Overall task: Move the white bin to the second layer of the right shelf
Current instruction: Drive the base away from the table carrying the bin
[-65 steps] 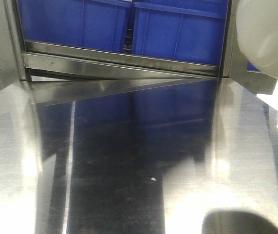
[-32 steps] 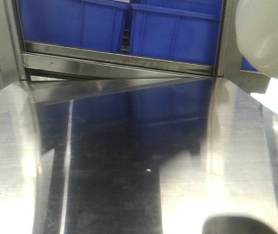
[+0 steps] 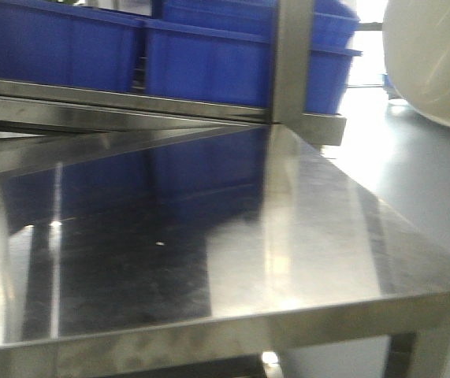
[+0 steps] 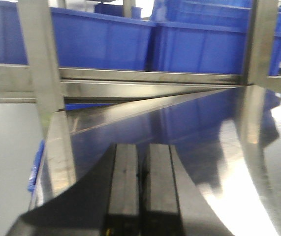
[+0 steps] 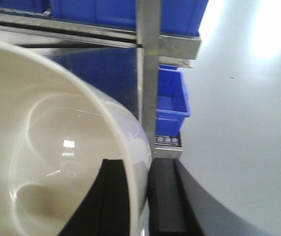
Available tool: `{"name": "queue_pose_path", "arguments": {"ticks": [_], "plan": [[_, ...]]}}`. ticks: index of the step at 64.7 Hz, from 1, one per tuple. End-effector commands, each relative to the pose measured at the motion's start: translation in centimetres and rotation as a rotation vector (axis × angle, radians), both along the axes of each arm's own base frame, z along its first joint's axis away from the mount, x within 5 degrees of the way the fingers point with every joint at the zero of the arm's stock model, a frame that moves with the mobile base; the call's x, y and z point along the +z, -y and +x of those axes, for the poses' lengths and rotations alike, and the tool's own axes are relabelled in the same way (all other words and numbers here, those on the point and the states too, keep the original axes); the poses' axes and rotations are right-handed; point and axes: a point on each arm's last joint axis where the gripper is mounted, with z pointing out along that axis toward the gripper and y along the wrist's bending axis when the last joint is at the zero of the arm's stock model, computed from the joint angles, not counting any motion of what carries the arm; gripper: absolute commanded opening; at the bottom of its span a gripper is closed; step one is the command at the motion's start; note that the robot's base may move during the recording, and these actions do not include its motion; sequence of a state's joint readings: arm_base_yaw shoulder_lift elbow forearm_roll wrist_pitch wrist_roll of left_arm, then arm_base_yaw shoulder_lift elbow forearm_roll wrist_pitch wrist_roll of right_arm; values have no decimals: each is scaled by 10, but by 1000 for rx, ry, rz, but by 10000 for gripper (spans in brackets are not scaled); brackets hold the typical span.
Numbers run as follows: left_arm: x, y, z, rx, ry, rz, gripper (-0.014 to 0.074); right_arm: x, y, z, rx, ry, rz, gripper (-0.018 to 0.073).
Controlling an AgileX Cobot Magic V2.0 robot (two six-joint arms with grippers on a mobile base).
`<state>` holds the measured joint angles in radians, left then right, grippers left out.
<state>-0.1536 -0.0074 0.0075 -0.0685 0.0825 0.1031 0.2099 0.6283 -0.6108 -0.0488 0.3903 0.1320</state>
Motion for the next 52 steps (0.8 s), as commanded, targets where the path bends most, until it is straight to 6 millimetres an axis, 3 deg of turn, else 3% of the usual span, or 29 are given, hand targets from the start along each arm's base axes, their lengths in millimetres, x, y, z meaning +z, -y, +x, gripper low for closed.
{"name": "queue_pose_path", "arguments": {"ticks": [1, 52], "plan": [[-4, 0, 0, -2, 57, -19, 85, 20, 0, 1, 0, 137, 24, 57], [-4, 0, 0, -2, 57, -19, 85, 20, 0, 2, 0, 135, 24, 57]]}}
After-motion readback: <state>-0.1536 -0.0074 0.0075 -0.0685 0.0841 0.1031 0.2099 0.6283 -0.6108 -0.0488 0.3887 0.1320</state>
